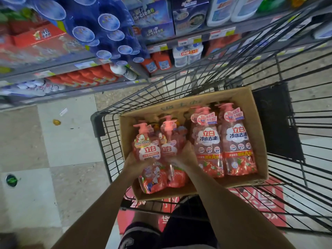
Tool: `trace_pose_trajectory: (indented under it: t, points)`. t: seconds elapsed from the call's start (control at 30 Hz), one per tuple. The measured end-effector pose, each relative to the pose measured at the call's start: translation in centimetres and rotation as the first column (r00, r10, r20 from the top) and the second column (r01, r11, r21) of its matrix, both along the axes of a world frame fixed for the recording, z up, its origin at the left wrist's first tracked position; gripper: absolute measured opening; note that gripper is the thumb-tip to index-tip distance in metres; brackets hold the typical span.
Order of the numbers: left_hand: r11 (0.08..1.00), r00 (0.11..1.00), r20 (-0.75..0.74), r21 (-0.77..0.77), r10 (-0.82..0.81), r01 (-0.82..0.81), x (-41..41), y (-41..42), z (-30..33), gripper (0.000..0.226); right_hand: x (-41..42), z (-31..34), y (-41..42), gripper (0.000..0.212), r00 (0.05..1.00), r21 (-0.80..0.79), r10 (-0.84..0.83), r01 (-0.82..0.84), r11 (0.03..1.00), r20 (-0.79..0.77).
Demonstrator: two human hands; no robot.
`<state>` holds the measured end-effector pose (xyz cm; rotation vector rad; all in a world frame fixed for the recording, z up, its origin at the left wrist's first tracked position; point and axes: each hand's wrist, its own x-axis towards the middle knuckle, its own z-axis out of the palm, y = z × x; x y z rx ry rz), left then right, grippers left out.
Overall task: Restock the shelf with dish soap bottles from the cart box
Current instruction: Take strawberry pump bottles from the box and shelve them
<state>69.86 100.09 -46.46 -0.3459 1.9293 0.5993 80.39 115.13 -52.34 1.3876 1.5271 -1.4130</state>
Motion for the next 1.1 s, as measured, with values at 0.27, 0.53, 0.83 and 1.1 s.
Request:
trace_pose_trajectory:
  t: [0.27,0.53,0.83,1.1]
  points:
    - [0.991,0.993,-0.008,0.068,-0.119,0.119,-0.7,0.1,0.9,0.036,3.8,-8.6,-2.1,0.101,0.978,-0.135,-0.131,0.109,0.985,-0.163]
    - [0.958,0.983,-0.181,0.275,-0.032,0.082,-0.2,-1.9,5.3,0.042,2.8,5.5,-0.2,0.092,0.911,-0.182,-0.283,0.236,0.954,-0.299]
    - [0.845,0.935,-0.29,0.535,0.205,-0.019,-3.3,-11.5,14.3,0.068,-1.3,16.1,-5.7,0.079,0.713,-0.227,-0.417,0.352,0.908,-0.563]
    - [0.666,0.758,-0.396,0.743,0.518,-0.066,-4.4,-24.8,24.1,0.071,-6.8,25.4,-17.4,0.091,0.523,-0.319,-0.375,0.198,0.927,-0.765]
